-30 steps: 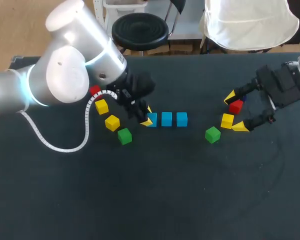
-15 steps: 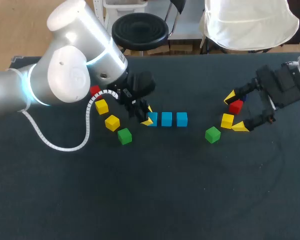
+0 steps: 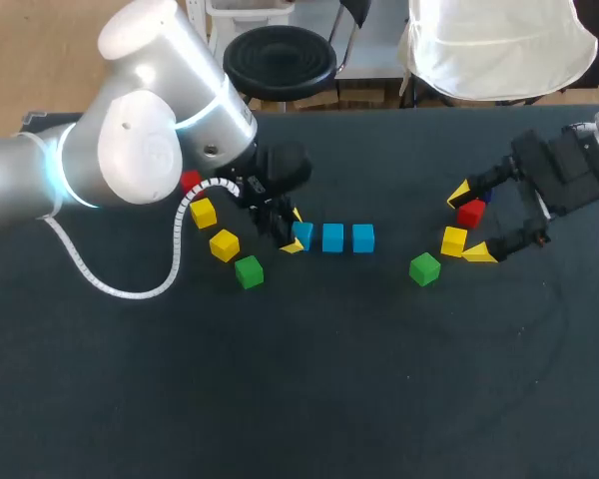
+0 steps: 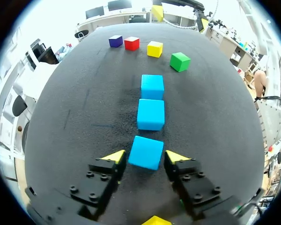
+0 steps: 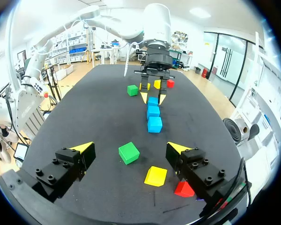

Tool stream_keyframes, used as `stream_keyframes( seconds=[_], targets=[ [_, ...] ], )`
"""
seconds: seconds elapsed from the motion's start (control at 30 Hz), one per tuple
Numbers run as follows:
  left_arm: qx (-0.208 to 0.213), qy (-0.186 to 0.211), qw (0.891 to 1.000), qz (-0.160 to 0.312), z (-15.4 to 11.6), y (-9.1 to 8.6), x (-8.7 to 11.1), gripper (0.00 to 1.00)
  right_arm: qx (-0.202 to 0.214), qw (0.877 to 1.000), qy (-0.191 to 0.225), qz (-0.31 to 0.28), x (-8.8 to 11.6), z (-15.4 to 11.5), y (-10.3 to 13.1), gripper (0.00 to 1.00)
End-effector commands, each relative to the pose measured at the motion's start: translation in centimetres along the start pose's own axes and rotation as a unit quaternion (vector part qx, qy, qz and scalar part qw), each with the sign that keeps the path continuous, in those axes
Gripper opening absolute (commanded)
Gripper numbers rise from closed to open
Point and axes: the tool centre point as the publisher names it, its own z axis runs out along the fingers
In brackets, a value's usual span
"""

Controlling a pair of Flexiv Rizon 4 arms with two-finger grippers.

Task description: Place the blue cubes, place green cubes on the blue cubes, place the yellow cubes on the green cubes, then place the red cubes on the yellow cubes, and place purple cube on the red cubes.

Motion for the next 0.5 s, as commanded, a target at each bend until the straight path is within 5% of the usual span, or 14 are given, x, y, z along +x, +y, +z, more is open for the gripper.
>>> stream_keyframes(
  seconds=[0.03,0.5],
  targets=[
    [0.000,0.002,1.000,-0.008,-0.4,-0.2,-0.2,1.00,0.000,1.000,-0.001,-0.001,0.0,0.0,0.0,1.00],
    [-0.013,-0.015,1.000,-0.004,-1.7,-0.8,-0.4,1.00,0.000,1.000,-0.001,-0.001,0.0,0.0,0.0,1.00]
  ],
)
